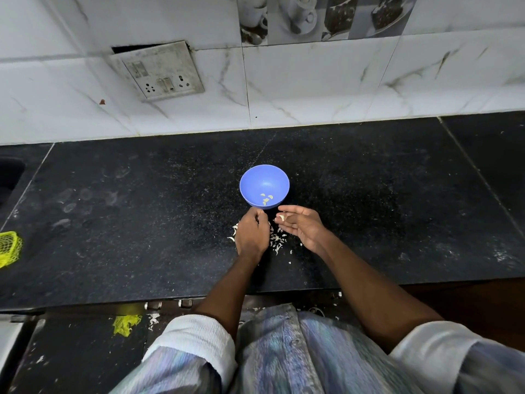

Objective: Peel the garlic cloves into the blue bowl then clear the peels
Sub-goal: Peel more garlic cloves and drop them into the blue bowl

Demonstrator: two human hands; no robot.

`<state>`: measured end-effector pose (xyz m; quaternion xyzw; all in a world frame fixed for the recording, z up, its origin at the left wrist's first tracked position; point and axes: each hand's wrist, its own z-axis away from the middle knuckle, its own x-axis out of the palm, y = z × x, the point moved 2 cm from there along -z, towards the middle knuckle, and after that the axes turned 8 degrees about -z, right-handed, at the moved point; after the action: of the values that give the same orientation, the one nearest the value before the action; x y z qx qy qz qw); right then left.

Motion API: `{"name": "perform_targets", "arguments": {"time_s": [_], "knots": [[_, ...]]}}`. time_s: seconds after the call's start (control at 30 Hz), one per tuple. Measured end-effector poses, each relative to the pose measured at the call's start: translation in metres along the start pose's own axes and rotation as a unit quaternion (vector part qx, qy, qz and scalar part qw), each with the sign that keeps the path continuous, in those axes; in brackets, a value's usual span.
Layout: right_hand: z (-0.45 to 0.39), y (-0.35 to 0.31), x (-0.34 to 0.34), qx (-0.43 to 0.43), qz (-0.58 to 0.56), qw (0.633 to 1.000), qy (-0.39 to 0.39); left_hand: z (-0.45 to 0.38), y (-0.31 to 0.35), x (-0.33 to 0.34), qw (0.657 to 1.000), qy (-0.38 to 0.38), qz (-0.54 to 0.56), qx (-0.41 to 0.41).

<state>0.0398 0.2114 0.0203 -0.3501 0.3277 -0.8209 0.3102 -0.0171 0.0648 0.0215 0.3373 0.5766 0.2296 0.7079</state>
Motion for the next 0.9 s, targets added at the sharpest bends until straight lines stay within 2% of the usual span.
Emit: {"name": "perform_targets", "arguments": {"time_s": [0.23,0.33,0.43,0.6,0.9], "knots": [[0.0023,-0.0015,0.0039,0.003,-0.021,1.000,0.023,-0.0034,-0.0067,0.0052,0.998,-0.023,-0.059,0.028],[0.0031,-0.0033,0.0031,0.001,-0.019,0.999,0.048,-0.0021,-0.0064,0.0040,0.998,-0.048,-0.028,0.040],[0.0047,-0.0028,0.0032,-0.012,-0.012,0.999,0.047,0.0006,-0.0029,0.0016,0.998,-0.039,-0.016,0.051],[0.0080,-0.0027,0.0058,-0.060,0.021,0.997,0.037,0.0006,-0.0015,0.0033,0.997,-0.034,-0.046,0.052],[0.0040,-0.0050,0.0060,-0.110,0.113,0.987,0.036,0.0004,-0.0009,0.0038,0.998,-0.040,-0.009,0.038]]}}
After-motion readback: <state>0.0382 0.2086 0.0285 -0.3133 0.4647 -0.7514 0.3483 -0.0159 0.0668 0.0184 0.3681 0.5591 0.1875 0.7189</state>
